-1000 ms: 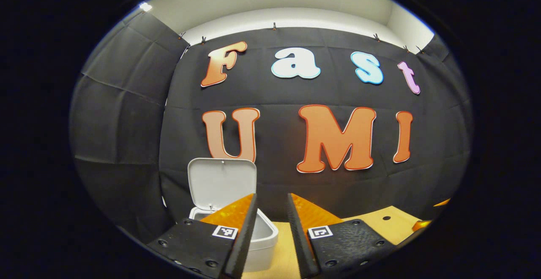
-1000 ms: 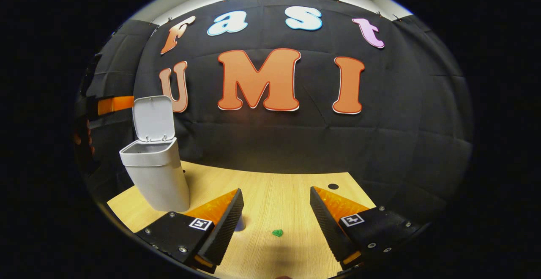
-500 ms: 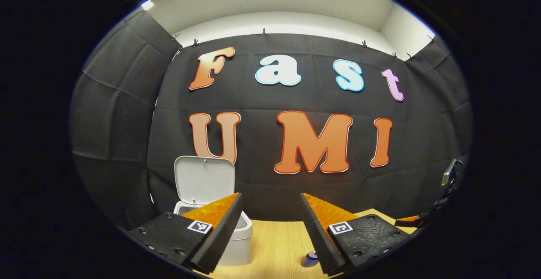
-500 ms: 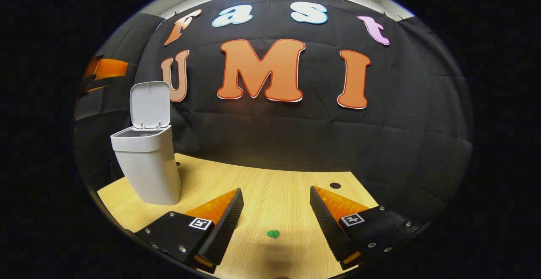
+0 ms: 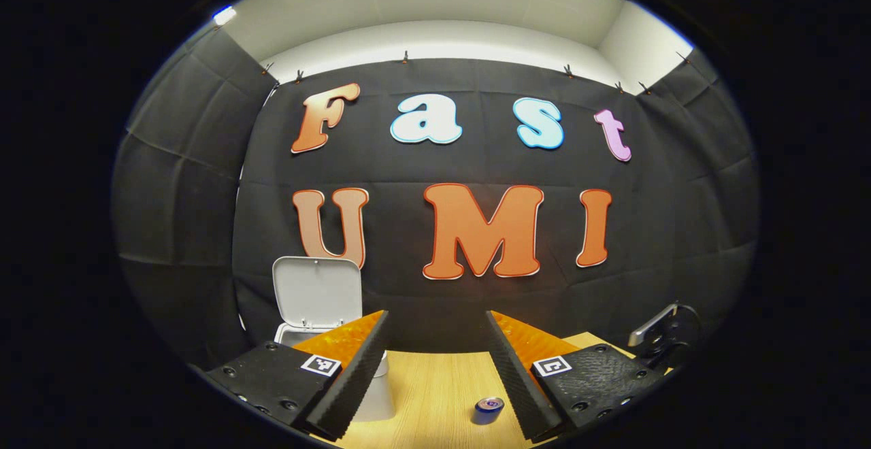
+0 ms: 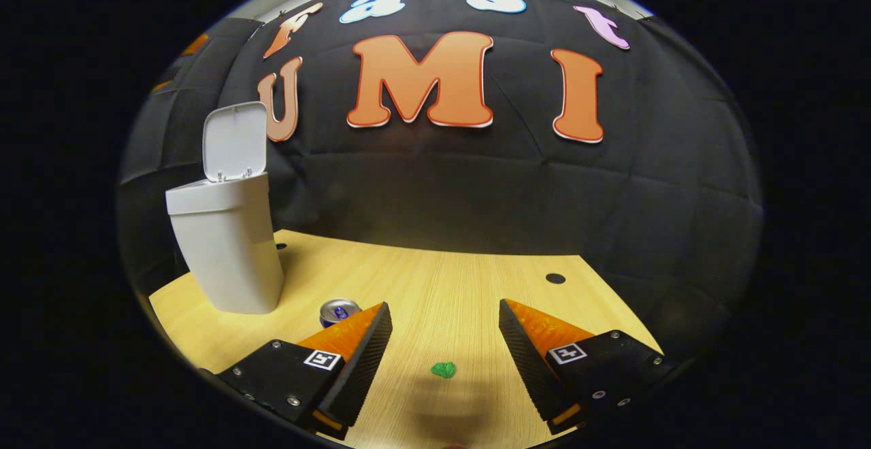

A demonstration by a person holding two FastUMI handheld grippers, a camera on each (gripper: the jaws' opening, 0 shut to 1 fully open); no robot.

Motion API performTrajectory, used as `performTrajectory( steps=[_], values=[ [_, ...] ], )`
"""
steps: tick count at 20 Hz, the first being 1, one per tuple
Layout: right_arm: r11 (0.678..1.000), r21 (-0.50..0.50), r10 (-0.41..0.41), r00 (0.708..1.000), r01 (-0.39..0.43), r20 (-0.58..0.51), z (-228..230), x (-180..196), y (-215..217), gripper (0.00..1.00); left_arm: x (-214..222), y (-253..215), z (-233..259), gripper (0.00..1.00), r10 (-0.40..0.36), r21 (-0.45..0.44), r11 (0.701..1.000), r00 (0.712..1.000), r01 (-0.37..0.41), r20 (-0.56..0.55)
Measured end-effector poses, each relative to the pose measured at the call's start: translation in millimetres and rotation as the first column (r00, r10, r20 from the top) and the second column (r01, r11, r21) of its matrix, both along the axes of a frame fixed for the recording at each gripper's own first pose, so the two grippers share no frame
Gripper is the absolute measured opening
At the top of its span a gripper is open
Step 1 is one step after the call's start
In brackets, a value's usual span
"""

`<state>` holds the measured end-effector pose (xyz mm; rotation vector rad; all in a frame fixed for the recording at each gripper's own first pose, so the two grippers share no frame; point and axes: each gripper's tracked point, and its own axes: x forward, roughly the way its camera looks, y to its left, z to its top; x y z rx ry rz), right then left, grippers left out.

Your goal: Press the lid of the desktop garbage bin to open it, pick up the crumpled paper on the desktop and throw it into the bin, then pick up the pop can on the desktop and drop it into the bin, and finally close the garbage bin lid.

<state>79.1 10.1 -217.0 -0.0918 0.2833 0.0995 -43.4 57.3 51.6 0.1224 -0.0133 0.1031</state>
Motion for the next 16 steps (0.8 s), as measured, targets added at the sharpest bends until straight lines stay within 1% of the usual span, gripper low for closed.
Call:
performTrajectory(
  steps=[3,6,9,10,13,15,16],
  values=[
    [1.0,-0.019,-0.008,0.998,0.007,-0.061,-35,10,-5,0.95,-7,-10,-7,0.87,-0.004,0.019,1.0,0.999,0.005,-0.038],
    [0.999,-0.05,-0.015,0.993,0.009,-0.114,-66,18,-7,0.95,-14,-11,-28,0.88,0.002,0.044,0.999,0.993,0.003,-0.116],
    [0.998,-0.065,-0.002,0.983,-0.01,-0.181,-94,22,-7,0.95,-20,-11,-42,0.89,0.01,0.052,0.999,0.985,-0.001,-0.171],
    [0.998,-0.062,0.002,0.98,-0.015,-0.199,-103,24,-5,0.95,-21,-11,-45,0.87,0.012,0.06,0.998,0.983,-0.001,-0.183],
    [0.998,-0.057,-0.009,0.968,-0.006,-0.251,-123,31,-5,0.95,-25,-15,-53,0.87,0.009,0.077,0.997,0.976,0.008,-0.217],
    [0.998,-0.064,-0.037,0.958,0.02,-0.286,-135,35,-7,0.92,-26,-18,-58,0.87,0.004,0.083,0.996,0.972,0.017,-0.235],
    [0.997,-0.067,-0.053,0.951,0.035,-0.306,-142,34,-11,0.89,-26,-19,-59,0.87,0.0,0.083,0.996,0.97,0.02,-0.241]
  ],
)
